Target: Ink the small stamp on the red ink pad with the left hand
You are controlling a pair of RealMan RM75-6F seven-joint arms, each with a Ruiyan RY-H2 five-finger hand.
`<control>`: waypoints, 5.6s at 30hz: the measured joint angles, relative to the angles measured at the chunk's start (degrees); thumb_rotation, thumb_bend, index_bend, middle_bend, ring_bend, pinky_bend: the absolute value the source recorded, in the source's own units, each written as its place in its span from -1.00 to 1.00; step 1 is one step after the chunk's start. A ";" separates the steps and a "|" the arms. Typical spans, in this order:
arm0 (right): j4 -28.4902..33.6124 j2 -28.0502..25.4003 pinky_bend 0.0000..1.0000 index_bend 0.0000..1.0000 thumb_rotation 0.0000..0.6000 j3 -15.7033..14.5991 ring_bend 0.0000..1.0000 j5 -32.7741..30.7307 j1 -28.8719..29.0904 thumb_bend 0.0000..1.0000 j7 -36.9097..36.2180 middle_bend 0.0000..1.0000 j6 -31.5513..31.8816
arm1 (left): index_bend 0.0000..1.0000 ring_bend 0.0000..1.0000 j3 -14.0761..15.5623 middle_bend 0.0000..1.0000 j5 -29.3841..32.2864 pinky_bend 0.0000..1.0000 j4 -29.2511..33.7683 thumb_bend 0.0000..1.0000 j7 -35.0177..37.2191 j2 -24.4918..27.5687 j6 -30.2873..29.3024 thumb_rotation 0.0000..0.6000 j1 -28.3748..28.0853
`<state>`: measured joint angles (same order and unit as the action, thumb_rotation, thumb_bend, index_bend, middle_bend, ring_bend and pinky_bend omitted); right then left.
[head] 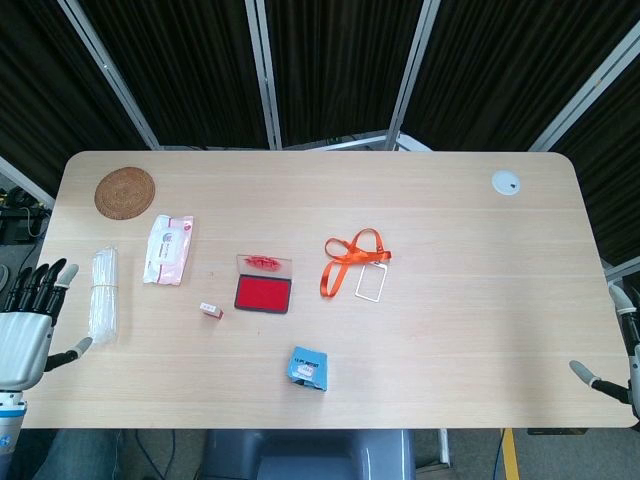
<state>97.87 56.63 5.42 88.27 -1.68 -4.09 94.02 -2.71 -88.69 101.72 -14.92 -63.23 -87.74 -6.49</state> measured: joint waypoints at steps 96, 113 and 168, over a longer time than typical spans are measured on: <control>-3.28 1.91 -1.00 -1.00 1.00 1.35 -1.00 -9.85 2.93 -1.00 2.69 -1.00 -9.25 | 0.05 0.60 0.56 -0.01 7.94 0.69 -33.71 -0.15 4.26 -29.88 32.04 1.00 -25.87; -3.14 1.61 -1.00 -1.00 1.00 1.65 -1.00 -10.60 3.07 -1.00 2.21 -1.00 -9.70 | 0.08 0.61 -3.86 0.00 8.99 0.69 -26.96 -0.14 2.88 -27.25 30.78 1.00 -28.70; -5.82 2.10 -1.00 -1.00 1.00 2.88 -1.00 -14.95 4.36 -1.00 1.58 -1.00 -13.33 | 0.14 0.61 -5.53 0.03 21.72 0.69 -38.68 -0.04 -6.21 -40.83 39.17 1.00 -39.19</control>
<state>92.05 58.73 8.31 73.32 2.68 -2.51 80.69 -8.24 -66.97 63.04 -21.13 -104.05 -48.57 -45.69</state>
